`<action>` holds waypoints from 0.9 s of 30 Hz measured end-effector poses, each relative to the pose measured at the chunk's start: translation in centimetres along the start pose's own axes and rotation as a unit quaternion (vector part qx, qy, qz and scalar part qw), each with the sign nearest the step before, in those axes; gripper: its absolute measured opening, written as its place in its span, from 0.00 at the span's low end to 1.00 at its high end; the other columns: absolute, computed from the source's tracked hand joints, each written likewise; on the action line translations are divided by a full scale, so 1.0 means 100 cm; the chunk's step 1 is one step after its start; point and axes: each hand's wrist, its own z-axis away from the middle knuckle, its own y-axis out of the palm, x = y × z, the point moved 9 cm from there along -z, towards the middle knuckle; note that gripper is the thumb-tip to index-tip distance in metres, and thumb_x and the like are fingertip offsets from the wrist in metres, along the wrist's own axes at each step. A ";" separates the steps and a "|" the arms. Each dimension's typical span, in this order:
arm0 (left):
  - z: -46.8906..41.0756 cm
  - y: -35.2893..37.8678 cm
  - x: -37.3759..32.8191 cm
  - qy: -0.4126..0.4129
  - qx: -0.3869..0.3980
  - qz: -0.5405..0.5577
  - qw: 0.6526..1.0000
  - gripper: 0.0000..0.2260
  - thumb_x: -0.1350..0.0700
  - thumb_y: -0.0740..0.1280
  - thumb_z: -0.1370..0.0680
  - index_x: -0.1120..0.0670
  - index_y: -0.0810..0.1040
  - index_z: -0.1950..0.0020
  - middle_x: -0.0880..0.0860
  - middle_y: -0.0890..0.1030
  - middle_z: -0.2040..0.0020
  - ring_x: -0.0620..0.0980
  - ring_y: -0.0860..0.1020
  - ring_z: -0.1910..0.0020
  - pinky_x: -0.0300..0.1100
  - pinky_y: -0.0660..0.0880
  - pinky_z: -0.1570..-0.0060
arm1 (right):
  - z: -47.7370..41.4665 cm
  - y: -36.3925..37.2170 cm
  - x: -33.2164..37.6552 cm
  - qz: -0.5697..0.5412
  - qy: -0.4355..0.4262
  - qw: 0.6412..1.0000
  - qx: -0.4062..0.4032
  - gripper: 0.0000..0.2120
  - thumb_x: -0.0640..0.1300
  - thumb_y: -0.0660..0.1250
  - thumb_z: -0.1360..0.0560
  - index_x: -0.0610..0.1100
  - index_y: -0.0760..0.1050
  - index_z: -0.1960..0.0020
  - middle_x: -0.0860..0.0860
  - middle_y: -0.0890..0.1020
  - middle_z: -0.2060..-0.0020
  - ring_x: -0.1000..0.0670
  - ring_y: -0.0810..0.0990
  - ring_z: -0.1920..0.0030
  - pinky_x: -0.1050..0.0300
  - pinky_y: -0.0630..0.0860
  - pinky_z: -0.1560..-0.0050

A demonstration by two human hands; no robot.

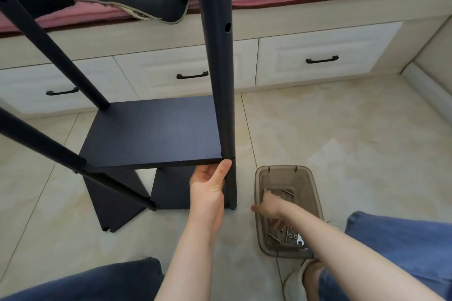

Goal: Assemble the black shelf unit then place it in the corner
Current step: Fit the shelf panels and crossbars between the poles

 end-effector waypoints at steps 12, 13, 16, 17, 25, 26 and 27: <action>0.001 0.001 0.000 0.002 -0.006 -0.011 1.000 0.22 0.45 0.77 0.38 0.51 0.83 0.46 0.54 0.86 0.47 0.53 0.83 0.41 0.57 0.70 0.28 | -0.030 0.001 0.026 -0.101 -0.122 0.987 -0.026 0.24 0.55 0.62 0.19 0.41 0.69 0.29 0.43 0.79 0.39 0.44 0.82 0.43 0.47 0.80 0.43; 0.002 0.001 0.000 0.001 -0.007 -0.011 1.000 0.22 0.45 0.77 0.38 0.51 0.83 0.46 0.54 0.86 0.47 0.53 0.83 0.41 0.58 0.70 0.28 | -0.030 -0.005 0.023 -0.129 -0.124 0.983 -0.031 0.20 0.54 0.60 0.18 0.40 0.72 0.33 0.44 0.81 0.44 0.45 0.83 0.48 0.49 0.81 0.48; 0.002 0.001 0.000 -0.004 -0.007 -0.017 1.000 0.23 0.45 0.77 0.38 0.51 0.83 0.45 0.55 0.86 0.45 0.53 0.82 0.40 0.58 0.69 0.28 | -0.031 -0.016 0.005 -0.090 -0.097 0.990 -0.048 0.14 0.50 0.60 0.17 0.40 0.76 0.48 0.44 0.83 0.53 0.45 0.82 0.55 0.55 0.76 0.58; 0.002 0.002 0.001 -0.005 -0.007 -0.018 1.000 0.23 0.45 0.77 0.38 0.51 0.83 0.45 0.55 0.86 0.45 0.53 0.82 0.40 0.58 0.69 0.27 | -0.031 -0.014 -0.004 -0.044 -0.084 0.994 -0.048 0.13 0.48 0.60 0.17 0.39 0.77 0.50 0.43 0.82 0.54 0.43 0.82 0.53 0.56 0.74 0.57; 0.002 0.001 0.003 -0.005 0.001 -0.019 1.000 0.21 0.48 0.76 0.35 0.51 0.82 0.44 0.53 0.86 0.45 0.54 0.82 0.39 0.58 0.69 0.27 | -0.045 0.037 -0.035 0.186 -0.037 0.982 -0.007 0.18 0.39 0.58 0.19 0.35 0.71 0.31 0.38 0.73 0.31 0.39 0.74 0.32 0.52 0.72 0.37; 0.003 0.001 0.004 -0.008 0.003 -0.015 1.000 0.22 0.48 0.76 0.36 0.51 0.82 0.44 0.53 0.85 0.45 0.54 0.82 0.39 0.58 0.68 0.27 | -0.048 0.040 -0.036 0.205 -0.038 0.978 -0.011 0.18 0.38 0.58 0.19 0.36 0.71 0.30 0.39 0.73 0.31 0.39 0.74 0.32 0.51 0.72 0.36; 0.004 0.001 0.005 -0.012 0.005 -0.010 1.000 0.24 0.47 0.77 0.37 0.52 0.81 0.43 0.53 0.85 0.45 0.53 0.82 0.39 0.58 0.68 0.27 | -0.050 0.042 -0.036 0.224 -0.042 0.974 -0.018 0.18 0.38 0.58 0.19 0.38 0.71 0.30 0.40 0.74 0.31 0.39 0.75 0.33 0.50 0.72 0.36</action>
